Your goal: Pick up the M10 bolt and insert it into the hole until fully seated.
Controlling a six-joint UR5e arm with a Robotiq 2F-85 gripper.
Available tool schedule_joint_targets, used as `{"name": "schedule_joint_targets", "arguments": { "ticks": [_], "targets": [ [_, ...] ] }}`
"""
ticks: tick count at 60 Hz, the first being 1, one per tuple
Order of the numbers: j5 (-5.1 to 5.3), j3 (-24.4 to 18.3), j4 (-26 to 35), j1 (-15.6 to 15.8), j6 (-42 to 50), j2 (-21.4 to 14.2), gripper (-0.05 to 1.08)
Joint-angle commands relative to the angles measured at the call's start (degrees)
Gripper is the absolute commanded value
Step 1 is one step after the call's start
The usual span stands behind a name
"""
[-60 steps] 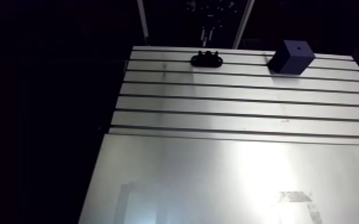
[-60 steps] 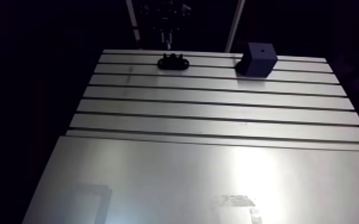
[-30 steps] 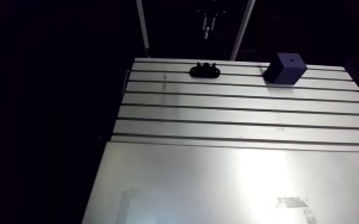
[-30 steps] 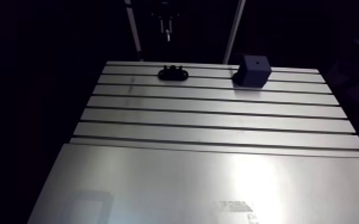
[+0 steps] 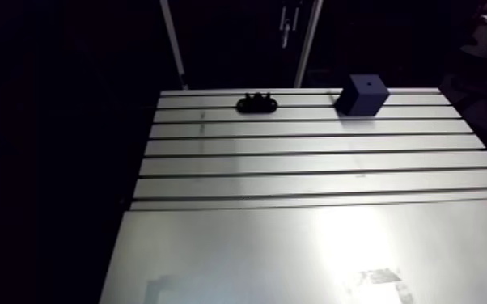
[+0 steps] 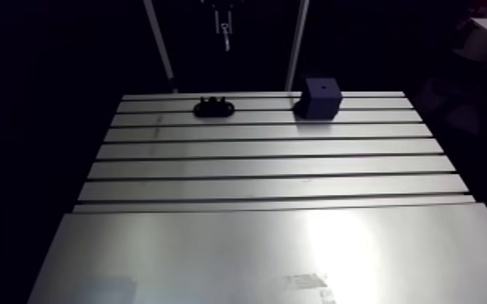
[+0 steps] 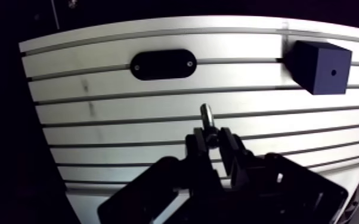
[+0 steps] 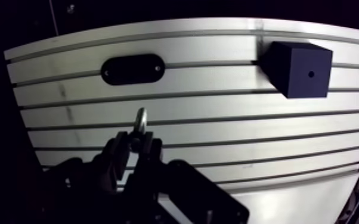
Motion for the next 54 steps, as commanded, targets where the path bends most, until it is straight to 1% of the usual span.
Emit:
{"name": "schedule_joint_targets", "arguments": {
  "ticks": [1,3,9,22,39,46,54],
  "targets": [
    [-0.45,-2.08,4.71,-6.68,-2.68,-0.25,1.08],
    [-0.37,-2.5,4.88,-7.97,-3.37,-0.25,1.08],
    [-0.54,-3.12,6.41,-9.04,-3.49,-0.16,1.08],
    [-0.47,-4.97,7.1,-9.99,-3.93,0.44,1.08],
    [-0.53,-5.35,7.03,-10.03,-3.94,0.63,1.08],
    [-0.54,-5.75,7.09,-10.85,-4.01,0.8,1.08],
    [-0.45,-6.96,7.1,-11.83,-6.07,2.34,1.08]
  ]
}}
